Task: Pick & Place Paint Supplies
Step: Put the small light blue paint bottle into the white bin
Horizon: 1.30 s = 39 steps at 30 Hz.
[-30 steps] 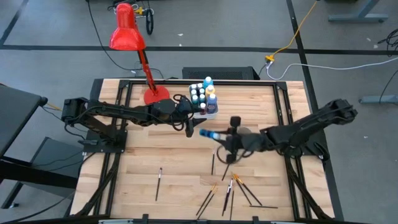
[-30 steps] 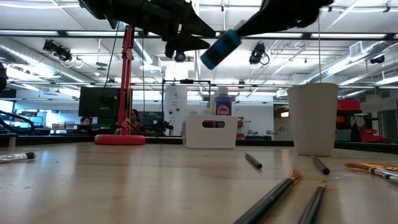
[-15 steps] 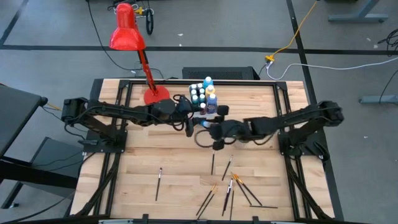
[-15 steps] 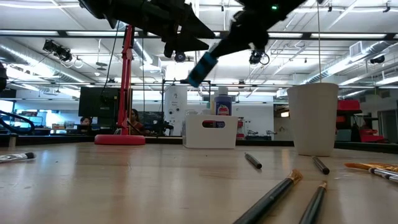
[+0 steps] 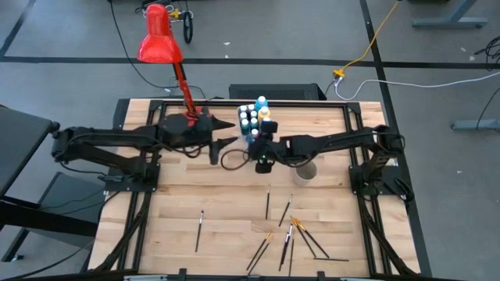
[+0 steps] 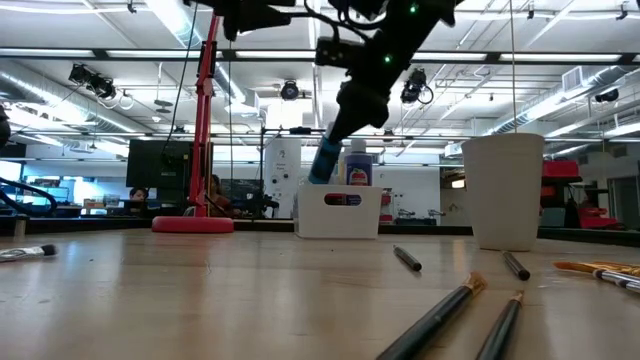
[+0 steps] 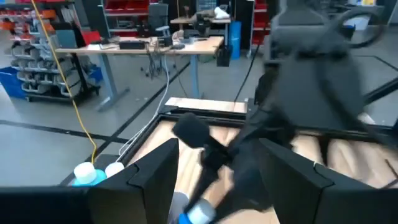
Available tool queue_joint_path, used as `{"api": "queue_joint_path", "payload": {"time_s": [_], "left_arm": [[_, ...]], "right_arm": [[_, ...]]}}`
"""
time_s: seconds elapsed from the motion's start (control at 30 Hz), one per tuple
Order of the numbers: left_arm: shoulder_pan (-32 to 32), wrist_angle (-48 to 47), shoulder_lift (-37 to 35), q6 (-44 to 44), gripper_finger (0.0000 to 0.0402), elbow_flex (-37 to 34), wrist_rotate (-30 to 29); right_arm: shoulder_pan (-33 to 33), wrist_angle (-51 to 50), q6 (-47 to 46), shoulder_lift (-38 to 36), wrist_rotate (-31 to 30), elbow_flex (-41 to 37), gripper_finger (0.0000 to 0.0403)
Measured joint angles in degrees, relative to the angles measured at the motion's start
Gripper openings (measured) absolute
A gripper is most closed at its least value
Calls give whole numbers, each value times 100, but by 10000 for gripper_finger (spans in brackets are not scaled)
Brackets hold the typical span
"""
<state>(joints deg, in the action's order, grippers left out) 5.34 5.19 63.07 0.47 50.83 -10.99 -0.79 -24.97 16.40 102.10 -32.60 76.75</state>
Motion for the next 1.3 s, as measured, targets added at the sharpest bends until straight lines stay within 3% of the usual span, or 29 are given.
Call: {"api": "queue_joint_path", "payload": {"time_s": [0.17,0.33,0.43,0.53,0.73,1.1,1.3], "left_arm": [[0,-534,-218,25,224,-12,-48],[0,-582,-177,22,224,-13,-50],[0,-610,-118,10,224,-13,-41],[0,-565,-123,2,224,-13,-41],[0,-574,-120,29,224,-13,-41],[0,-574,-120,31,224,-13,-39],[0,-574,-120,19,224,-13,-42]], "right_arm": [[-193,72,-96,0,145,31,113],[-444,242,-247,0,962,33,113],[-508,289,-7,0,986,33,113],[-556,146,282,0,1384,35,113],[-639,-105,789,-1,1371,35,113],[-1171,-188,1063,-2,2237,35,114],[-1445,-242,1109,-2,3170,35,114]]}}
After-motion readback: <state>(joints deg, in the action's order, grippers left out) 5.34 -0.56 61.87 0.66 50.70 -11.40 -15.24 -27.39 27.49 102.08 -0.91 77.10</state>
